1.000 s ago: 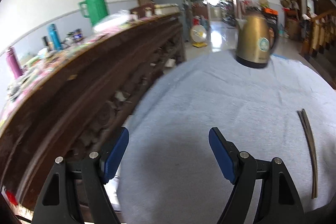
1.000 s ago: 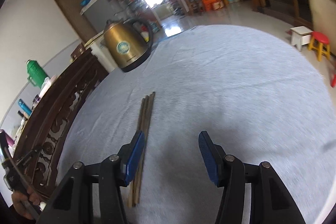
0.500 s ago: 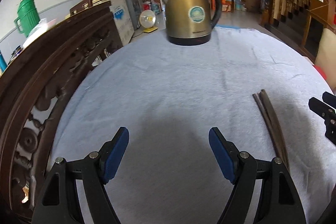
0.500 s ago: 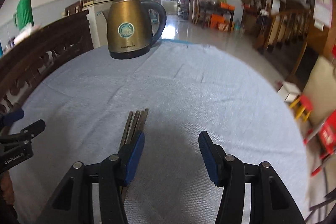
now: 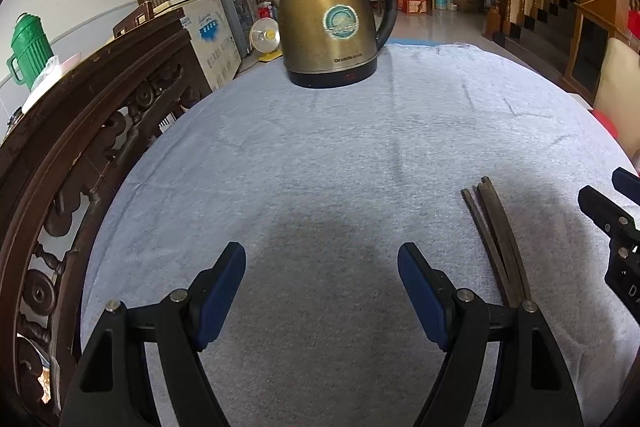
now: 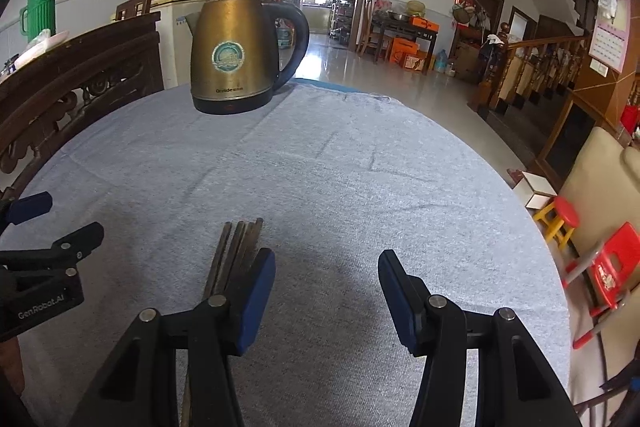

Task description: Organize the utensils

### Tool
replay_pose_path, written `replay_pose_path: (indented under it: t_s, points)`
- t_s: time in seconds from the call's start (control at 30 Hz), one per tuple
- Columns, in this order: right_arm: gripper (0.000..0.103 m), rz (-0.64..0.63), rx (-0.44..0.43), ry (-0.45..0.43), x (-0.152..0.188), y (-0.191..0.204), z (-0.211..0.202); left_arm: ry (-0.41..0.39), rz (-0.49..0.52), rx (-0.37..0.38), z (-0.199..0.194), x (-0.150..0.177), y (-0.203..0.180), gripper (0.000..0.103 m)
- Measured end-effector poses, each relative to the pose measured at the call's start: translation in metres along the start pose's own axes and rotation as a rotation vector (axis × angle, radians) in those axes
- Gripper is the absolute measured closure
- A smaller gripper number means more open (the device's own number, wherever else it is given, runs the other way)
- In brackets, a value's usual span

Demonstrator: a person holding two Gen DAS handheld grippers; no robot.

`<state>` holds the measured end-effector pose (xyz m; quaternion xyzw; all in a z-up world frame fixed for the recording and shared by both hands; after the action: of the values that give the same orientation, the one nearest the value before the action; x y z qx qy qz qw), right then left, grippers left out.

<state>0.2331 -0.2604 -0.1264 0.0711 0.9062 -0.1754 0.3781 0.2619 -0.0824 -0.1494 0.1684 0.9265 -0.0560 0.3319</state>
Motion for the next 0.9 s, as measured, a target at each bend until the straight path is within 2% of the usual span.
replay_pose_path:
  t_s: [0.9]
  points:
    - [0.045, 0.039, -0.017, -0.008, 0.000, -0.007, 0.014, 0.032, 0.082, -0.016, 0.021, -0.024, -0.039, 0.024]
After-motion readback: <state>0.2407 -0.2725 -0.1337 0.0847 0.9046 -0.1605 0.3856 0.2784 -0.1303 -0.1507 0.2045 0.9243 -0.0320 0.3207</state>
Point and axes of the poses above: each gripper's, at about its wrist camera, not at the fingertips, and z roughly the way its jaws point, y to its left, x to its underside, the point moved 6 cm from there along z, roughly the way its jaws point, and after that the axes turned 12 degrees about x, right-handed, at the moved point
